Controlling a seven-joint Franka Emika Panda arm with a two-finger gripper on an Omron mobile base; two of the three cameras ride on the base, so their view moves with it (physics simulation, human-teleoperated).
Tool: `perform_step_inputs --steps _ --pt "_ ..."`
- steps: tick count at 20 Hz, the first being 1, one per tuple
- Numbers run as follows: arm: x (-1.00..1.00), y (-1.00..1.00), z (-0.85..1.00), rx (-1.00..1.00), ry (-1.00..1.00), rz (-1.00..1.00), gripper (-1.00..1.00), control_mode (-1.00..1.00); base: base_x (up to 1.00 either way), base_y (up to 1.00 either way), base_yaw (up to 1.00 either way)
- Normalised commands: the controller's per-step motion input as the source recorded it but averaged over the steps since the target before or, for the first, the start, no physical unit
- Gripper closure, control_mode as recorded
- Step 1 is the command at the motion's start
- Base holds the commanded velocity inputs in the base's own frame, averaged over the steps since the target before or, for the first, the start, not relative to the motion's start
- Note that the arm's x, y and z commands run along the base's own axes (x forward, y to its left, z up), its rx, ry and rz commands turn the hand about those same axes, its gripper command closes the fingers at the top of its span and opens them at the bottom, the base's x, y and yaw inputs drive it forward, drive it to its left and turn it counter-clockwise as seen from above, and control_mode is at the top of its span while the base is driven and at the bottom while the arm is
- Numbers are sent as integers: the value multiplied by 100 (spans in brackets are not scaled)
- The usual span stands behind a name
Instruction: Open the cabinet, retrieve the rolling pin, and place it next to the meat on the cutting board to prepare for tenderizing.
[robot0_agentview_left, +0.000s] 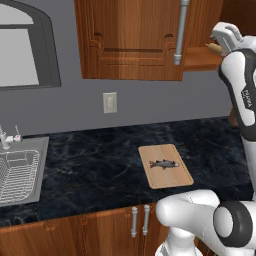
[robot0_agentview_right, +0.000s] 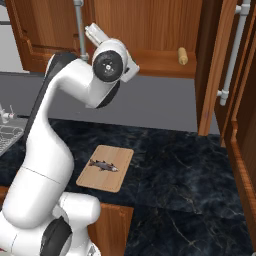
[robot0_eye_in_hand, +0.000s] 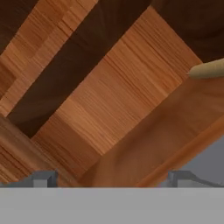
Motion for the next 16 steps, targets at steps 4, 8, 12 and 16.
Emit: perform_step_inputs --steps 4,8,12,16 --pt "55 -1 -18 21 18 16 -100 -100 0 0 0" --pt "55 0 -27 16 9 17 -100 -100 0 0 0" --pt "60 0 -27 17 8 14 -100 -100 0 0 0" --pt "60 14 -20 13 8 10 -100 -100 0 0 0"
